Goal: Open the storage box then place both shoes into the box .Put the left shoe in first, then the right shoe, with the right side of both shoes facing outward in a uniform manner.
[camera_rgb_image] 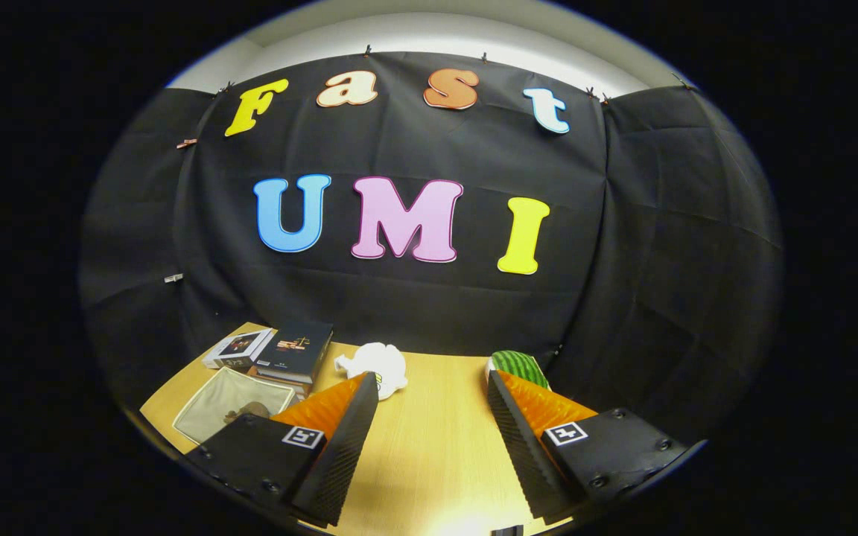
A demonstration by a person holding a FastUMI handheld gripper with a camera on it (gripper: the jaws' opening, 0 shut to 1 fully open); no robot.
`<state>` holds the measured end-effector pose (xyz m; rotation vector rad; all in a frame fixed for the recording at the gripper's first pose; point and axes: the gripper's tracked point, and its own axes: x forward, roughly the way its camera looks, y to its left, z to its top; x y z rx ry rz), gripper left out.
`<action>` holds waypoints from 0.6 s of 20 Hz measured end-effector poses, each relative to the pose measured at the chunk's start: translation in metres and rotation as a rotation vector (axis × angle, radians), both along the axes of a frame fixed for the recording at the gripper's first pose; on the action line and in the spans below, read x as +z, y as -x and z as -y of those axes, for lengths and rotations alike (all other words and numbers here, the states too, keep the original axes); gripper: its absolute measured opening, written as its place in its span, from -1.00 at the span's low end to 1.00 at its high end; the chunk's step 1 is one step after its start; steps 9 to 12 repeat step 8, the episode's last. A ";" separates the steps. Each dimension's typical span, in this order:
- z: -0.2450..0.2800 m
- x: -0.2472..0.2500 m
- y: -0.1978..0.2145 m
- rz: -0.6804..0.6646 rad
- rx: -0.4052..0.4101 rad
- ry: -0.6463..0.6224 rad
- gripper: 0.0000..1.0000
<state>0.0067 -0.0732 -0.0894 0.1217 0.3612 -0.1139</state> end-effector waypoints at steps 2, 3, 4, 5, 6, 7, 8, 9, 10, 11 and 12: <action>0.004 -0.001 0.002 0.002 0.007 0.002 0.84; 0.006 -0.001 0.003 0.003 0.014 0.007 0.84; 0.008 -0.002 0.003 0.006 0.022 0.016 0.84; 0.010 -0.001 0.004 0.009 0.032 0.028 0.84; 0.011 -0.001 0.005 0.012 0.041 0.038 0.84; 0.012 0.000 0.005 0.014 0.050 0.045 0.84; 0.011 0.001 0.006 0.017 0.057 0.052 0.84; 0.011 0.001 0.006 0.017 0.057 0.052 0.84; 0.011 0.001 0.006 0.017 0.057 0.052 0.84; 0.011 0.001 0.006 0.017 0.057 0.052 0.84; 0.011 0.001 0.006 0.017 0.057 0.052 0.84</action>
